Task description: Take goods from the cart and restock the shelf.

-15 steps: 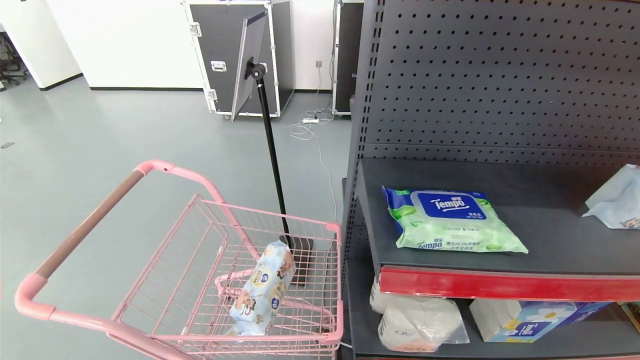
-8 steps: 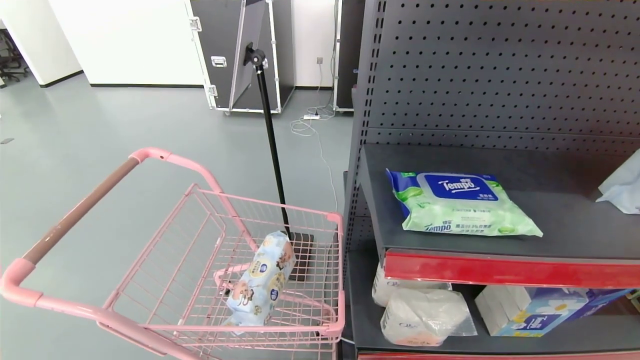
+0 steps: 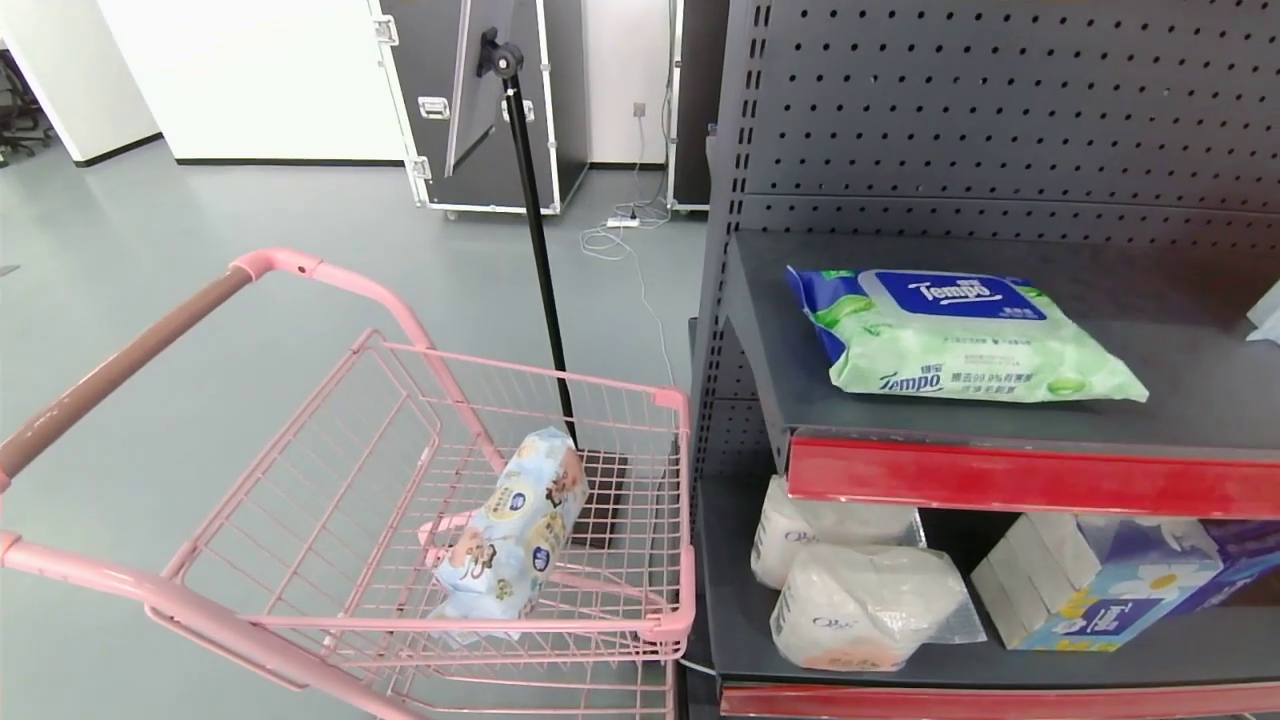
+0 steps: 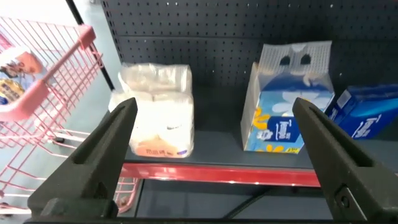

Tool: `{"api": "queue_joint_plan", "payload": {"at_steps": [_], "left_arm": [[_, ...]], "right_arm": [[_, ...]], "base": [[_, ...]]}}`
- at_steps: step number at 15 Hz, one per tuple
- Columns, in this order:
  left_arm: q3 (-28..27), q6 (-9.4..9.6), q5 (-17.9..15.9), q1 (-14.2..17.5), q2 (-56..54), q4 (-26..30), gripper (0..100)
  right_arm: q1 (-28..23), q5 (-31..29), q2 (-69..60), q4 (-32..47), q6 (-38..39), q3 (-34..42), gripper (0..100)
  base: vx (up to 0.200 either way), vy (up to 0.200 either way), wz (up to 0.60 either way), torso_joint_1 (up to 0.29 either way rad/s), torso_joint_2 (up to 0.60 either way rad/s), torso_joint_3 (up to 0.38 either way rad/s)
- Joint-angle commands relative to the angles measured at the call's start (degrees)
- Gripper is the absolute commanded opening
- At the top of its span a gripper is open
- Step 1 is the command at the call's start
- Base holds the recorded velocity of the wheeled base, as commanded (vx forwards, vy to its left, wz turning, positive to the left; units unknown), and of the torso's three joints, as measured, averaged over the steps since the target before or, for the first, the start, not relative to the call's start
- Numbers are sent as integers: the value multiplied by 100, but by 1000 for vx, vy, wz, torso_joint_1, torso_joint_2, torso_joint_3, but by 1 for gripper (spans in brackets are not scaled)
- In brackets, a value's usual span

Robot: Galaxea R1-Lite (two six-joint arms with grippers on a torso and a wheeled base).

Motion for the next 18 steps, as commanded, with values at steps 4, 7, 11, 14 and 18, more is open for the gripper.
{"api": "queue_joint_plan", "payload": {"at_steps": [4, 7, 11, 14, 18], "left_arm": [[-9, 1, -1, 1, 38, 1, 100], [-18, 1, -63, -17, 108, -7, 100], [-3858, -817, -572, -307, 4089, 1, 100], [-3885, -676, -977, -782, 6339, -719, 100], [-3876, -325, -977, -1643, 8545, -1844, 100]], "right_arm": [[2, -2, 5, 8, -7, 1, 100], [2, -2, 5, -1, 2, -8, 100], [2, 7, 5, -1, 2, -8, 100], [2, 7, 5, 8, 2, -8, 100], [2, 7, 5, -1, 2, 1, 100]], "base": [[0, 0, 0, -139, 520, 370], [0, 0, 0, -97, 401, 302], [0, 0, 0, -15, 70, 57], [0, 0, 0, 0, 0, 0], [0, 0, 0, 0, 0, 0]]}}
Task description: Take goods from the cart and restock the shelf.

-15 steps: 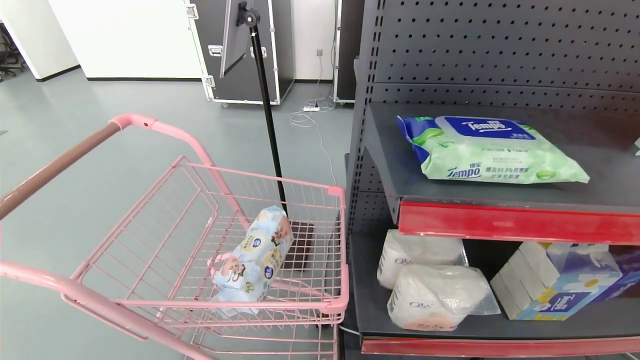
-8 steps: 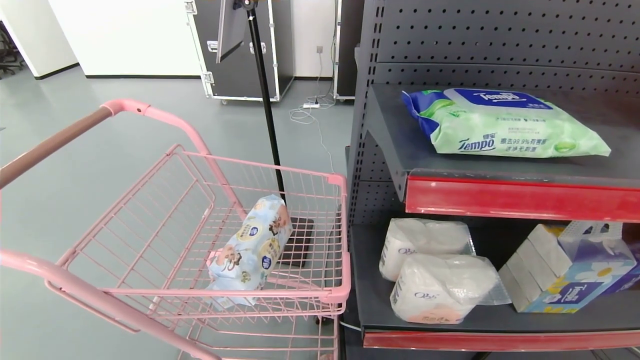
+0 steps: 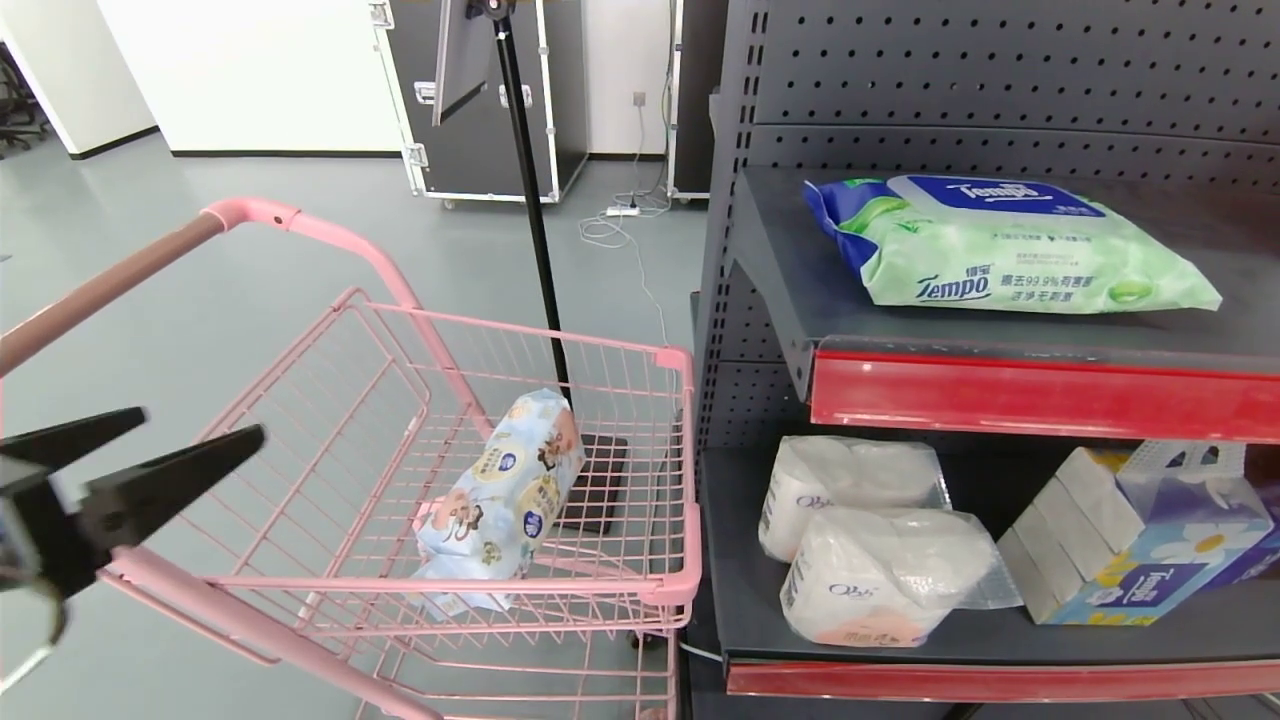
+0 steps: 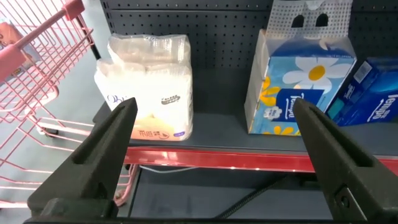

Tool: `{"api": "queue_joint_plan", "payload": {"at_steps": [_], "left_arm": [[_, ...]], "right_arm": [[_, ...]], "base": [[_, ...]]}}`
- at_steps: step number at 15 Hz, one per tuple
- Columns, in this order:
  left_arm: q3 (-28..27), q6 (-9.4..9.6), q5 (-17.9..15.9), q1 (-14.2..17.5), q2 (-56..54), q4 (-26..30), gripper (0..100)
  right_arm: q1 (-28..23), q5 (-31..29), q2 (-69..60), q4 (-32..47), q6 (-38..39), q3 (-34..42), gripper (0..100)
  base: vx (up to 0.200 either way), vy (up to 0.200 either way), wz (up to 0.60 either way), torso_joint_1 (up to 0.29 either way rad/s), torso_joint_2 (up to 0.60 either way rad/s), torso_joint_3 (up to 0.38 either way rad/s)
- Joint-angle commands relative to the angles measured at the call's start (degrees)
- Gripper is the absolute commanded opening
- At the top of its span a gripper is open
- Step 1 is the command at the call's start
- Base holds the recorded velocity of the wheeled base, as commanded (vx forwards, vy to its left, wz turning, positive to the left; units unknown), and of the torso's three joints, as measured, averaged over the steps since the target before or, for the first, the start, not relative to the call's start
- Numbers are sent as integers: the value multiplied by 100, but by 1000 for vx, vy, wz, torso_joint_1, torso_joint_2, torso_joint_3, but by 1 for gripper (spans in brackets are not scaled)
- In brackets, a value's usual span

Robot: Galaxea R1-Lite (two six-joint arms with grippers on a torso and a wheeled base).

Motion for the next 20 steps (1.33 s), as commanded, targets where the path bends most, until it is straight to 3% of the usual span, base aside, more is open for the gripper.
{"api": "queue_joint_plan", "payload": {"at_steps": [1, 3, 5, 11, 13, 16, 20], "left_arm": [[-575, 125, -146, -1013, 3299, -742, 100], [-645, 204, -129, -1066, 3959, -751, 100], [-724, 424, -120, -951, 4433, -760, 100], [-1102, 433, -58, -714, 5066, -751, 100], [-1181, 433, -58, -714, 5145, -742, 100], [-1234, 582, 118, -723, 5444, -733, 100], [-1603, 582, 205, -732, 5813, -760, 100]], "right_arm": [[2, 1, 5, -1, 7, 5, 100], [2, 1, 5, -1, 7, 5, 100], [2, 1, 5, -1, 7, -4, 100], [2, -8, 5, -1, 16, 5, 100], [2, 1, 5, -1, 16, -4, 100], [2, 1, 5, -1, 7, -4, 100], [2, 1, 5, 8, 7, -4, 100]], "base": [[0, 0, 0, 0, 0, 0], [0, 0, 0, 0, 0, 0], [0, 0, 0, 0, 0, 0], [0, 0, 0, 0, 0, 0], [0, 0, 0, 0, 0, 0], [0, 0, 0, 0, 0, 0], [0, 0, 0, 0, 0, 0]]}}
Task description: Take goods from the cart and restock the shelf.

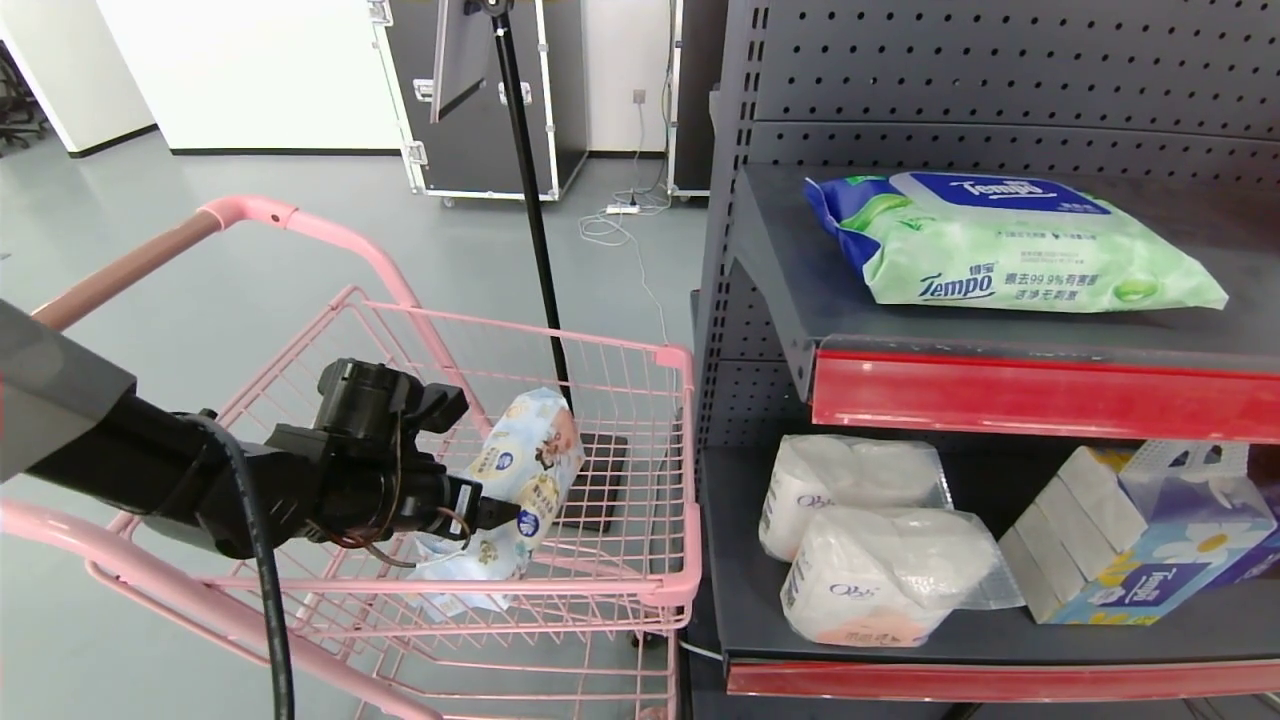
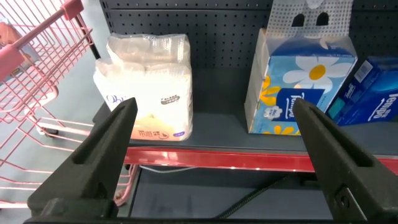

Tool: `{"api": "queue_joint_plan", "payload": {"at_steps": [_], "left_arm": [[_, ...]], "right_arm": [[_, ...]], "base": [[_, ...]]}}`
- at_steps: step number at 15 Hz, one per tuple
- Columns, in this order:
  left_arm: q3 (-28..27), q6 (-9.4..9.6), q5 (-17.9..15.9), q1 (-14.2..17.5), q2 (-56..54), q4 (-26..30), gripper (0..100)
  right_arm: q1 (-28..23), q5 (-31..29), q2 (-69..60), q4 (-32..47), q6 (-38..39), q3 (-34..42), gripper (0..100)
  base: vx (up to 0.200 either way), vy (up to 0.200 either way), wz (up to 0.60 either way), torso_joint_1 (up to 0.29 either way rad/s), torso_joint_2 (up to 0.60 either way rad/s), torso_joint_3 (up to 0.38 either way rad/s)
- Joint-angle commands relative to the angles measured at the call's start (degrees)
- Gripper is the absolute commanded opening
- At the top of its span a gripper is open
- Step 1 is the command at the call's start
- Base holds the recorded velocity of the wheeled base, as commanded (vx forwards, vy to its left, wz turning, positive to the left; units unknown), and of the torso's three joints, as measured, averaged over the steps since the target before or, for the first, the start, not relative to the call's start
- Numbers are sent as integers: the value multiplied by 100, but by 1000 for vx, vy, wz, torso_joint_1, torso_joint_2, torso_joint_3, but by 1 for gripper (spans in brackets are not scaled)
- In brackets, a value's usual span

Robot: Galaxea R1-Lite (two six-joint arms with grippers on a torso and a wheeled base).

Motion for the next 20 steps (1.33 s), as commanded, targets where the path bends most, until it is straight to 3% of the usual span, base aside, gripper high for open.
{"api": "queue_joint_plan", "payload": {"at_steps": [1, 8, 9, 10, 15, 17, 18, 20], "left_arm": [[-244, 0, -28, -23, 280, -10, 100], [-358, 35, -133, -110, 605, -28, 100], [-332, 87, -133, -110, 605, -28, 0], [-332, 202, -142, -102, 614, -28, 0], [-332, 202, -195, -75, 262, 7, 0], [-569, 193, -221, 92, -450, 420, 0], [-1026, 158, -309, 320, -1135, 1176, 0], [-1431, -53, -415, 566, -1830, 1264, 0]], "right_arm": [[2, 5, 5, -1, 6, 3, 100], [2, 5, 5, -1, -2, 3, 100], [2, 5, 5, -1, -2, 3, 100], [2, 5, 5, -1, -2, 3, 100], [2, 5, 5, -1, -2, 3, 100], [2, 5, 5, -1, -2, 3, 100], [2, 5, 5, -1, -2, 3, 100], [2, 5, 5, -1, -2, 3, 100]], "base": [[0, 0, 0, 0, 0, 0], [0, 0, 0, 0, 0, 0], [0, 0, 0, 0, 0, 0], [0, 0, 0, 0, 0, 0], [0, 0, 0, 0, 0, 0], [0, 0, 0, 0, 0, 0], [0, 0, 0, 0, 0, 0], [0, 0, 0, 0, 0, 0]]}}
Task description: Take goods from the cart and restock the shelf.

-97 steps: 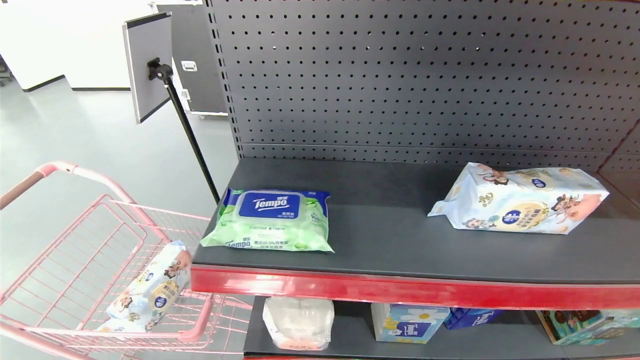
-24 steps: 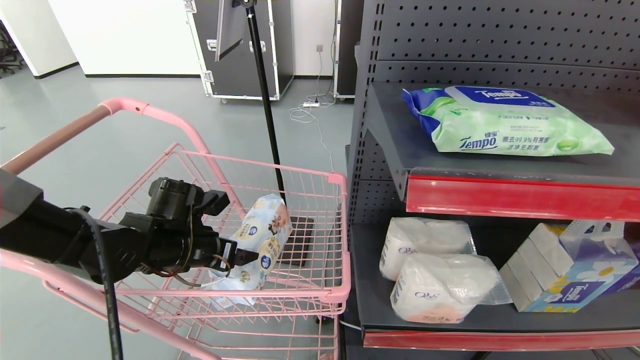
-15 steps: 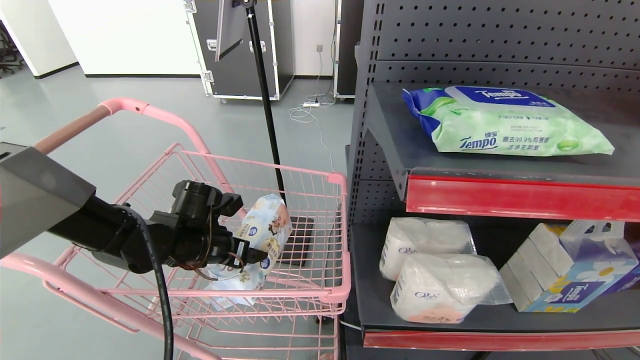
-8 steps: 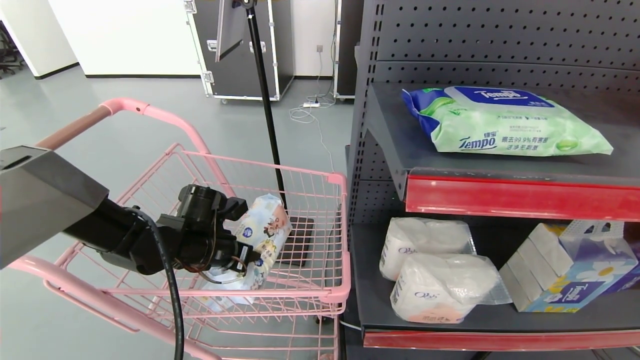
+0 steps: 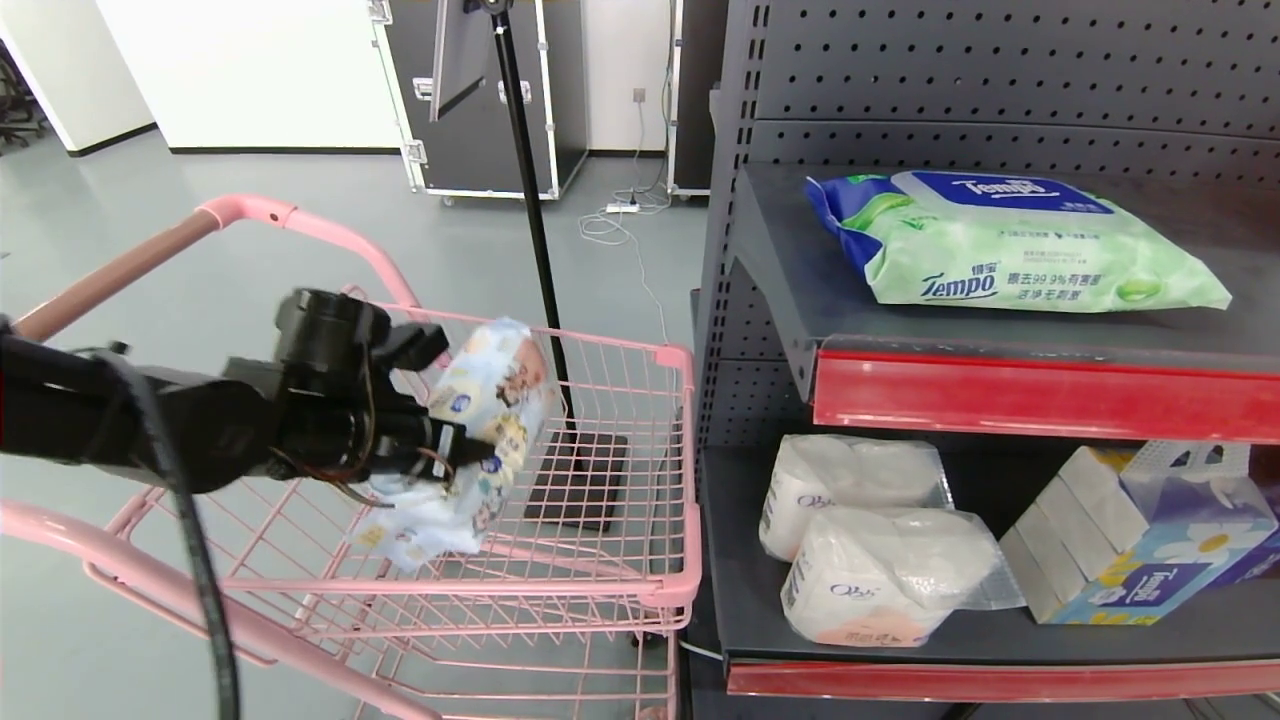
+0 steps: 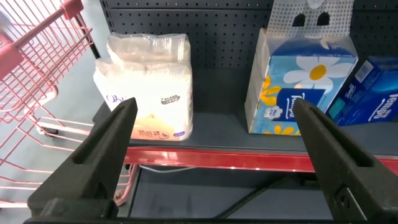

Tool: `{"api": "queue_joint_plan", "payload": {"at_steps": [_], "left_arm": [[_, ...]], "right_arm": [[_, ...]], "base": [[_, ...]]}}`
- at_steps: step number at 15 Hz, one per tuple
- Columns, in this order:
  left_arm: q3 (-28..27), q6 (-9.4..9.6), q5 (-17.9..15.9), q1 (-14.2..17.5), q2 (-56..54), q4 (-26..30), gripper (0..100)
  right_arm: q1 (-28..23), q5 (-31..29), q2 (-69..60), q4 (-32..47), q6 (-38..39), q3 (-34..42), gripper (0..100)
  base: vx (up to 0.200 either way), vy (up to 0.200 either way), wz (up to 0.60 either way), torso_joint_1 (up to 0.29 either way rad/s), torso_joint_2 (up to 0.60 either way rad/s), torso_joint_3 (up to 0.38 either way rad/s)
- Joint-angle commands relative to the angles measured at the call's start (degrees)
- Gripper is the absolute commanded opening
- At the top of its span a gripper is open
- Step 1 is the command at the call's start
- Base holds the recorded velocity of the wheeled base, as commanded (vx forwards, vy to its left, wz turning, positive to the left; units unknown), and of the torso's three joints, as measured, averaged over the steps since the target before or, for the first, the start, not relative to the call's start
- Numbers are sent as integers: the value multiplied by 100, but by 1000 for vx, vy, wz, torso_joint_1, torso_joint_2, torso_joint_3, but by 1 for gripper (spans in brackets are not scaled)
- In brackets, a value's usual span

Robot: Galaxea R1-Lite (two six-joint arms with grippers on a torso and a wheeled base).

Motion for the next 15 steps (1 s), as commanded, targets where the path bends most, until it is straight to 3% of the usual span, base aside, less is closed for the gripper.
{"api": "queue_joint_plan", "payload": {"at_steps": [1, 2, 3, 9, 11, 12, 15], "left_arm": [[-582, -218, -94, 359, -1432, 293, 0], [-511, -358, -94, 403, -2179, 390, 0], [-406, -385, -94, 482, -2794, 636, 0], [376, -385, -85, 1027, -6371, 2772, 0], [649, -385, -103, 1018, -6978, 2956, 0], [1167, -385, -77, 1018, -7584, 2956, 0], [1572, -376, -59, 1018, -8542, 3316, 0]], "right_arm": [[2, 1, 5, -1, 0, 7, 100], [2, 1, 5, 8, -9, -2, 100], [2, 1, 5, -1, -9, 7, 100], [2, 1, 5, -1, -9, -2, 100], [2, 18, 5, -1, -35, -2, 100], [2, 10, 5, -1, -9, 7, 100], [2, 1, 5, -1, -35, 7, 100]], "base": [[0, 0, 0, 0, 0, 0], [0, 0, 0, 0, 0, 0], [0, 0, 0, 0, 0, 0], [0, 0, 0, 0, 0, 0], [0, 0, 0, 0, 0, 0], [0, 0, 0, 51, -237, -168], [0, 0, 0, 93, -408, -302]]}}
